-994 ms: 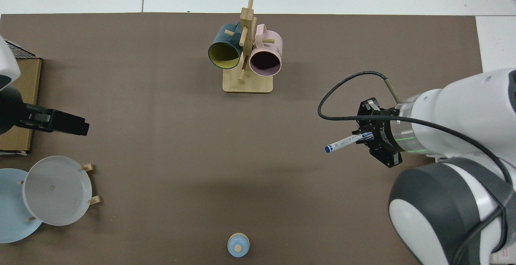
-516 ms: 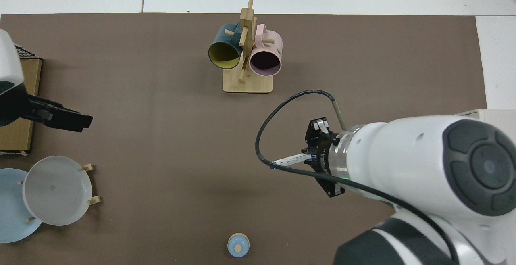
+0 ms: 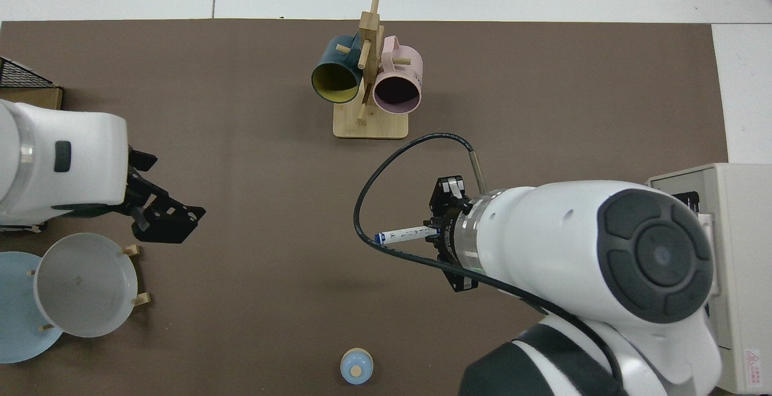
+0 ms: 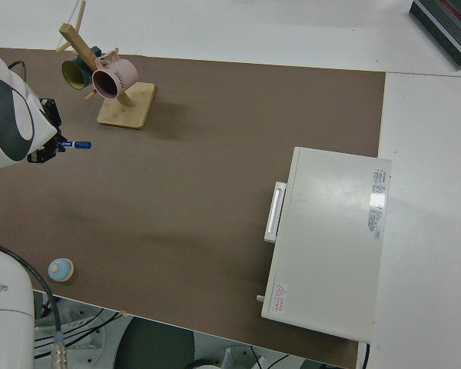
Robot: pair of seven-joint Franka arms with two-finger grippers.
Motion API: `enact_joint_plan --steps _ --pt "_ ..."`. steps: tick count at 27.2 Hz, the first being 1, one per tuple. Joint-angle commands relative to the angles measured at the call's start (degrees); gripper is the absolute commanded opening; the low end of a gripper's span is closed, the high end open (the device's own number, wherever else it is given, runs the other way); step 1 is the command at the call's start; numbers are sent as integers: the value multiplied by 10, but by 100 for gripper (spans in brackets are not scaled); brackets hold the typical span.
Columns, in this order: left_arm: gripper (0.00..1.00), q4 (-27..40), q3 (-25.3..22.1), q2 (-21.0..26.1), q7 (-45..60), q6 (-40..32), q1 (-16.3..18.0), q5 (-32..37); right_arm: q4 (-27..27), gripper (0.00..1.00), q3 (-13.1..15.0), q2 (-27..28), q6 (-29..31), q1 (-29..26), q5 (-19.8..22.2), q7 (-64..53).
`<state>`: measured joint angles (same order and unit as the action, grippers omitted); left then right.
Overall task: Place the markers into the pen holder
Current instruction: 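Bring the left gripper to the marker held by the right gripper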
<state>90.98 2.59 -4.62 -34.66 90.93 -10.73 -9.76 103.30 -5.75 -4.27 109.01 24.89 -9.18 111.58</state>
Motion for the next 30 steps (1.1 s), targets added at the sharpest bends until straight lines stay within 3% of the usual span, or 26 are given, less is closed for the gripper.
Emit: enact_joint_plan --steps 1,3,8,13,25,30 --pt "92 51 -1 -29 -26 42 -36 -20 -9 0 3 18 19 6 -5 42" --pt "90 64 -1 -38 -30 54 -44 -45 -11 0 2 20 20 6 -4 54" --pt "99 80 1 -32 -96 109 -93 -65 -27 0 2 28 18 7 -9 84" --pt "98 100 1 -35 -102 145 -127 -73 -41 0 2 41 16 24 -6 108" --pt "89 102 2 4 -106 188 -186 -73 -46 0 2 43 5 26 6 110" --pt "77 105 2 9 -127 190 -186 -73 -47 0 2 43 2 26 6 108"
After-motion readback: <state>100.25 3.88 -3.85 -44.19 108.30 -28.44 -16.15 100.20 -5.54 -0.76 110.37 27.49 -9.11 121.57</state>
